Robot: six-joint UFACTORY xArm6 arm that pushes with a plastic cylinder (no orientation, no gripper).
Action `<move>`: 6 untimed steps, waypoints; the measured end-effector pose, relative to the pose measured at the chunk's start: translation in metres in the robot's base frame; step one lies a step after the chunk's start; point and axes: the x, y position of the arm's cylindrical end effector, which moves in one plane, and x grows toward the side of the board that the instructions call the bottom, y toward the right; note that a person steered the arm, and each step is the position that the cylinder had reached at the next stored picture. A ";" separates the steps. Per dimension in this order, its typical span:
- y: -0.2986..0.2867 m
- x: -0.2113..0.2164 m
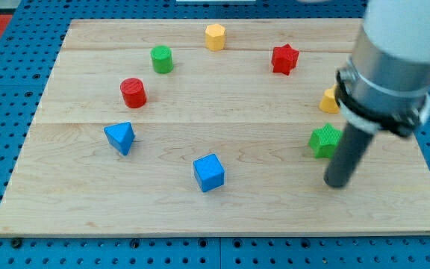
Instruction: Move the red star a bit
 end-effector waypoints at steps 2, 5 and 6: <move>0.089 -0.160; -0.085 -0.323; -0.076 -0.290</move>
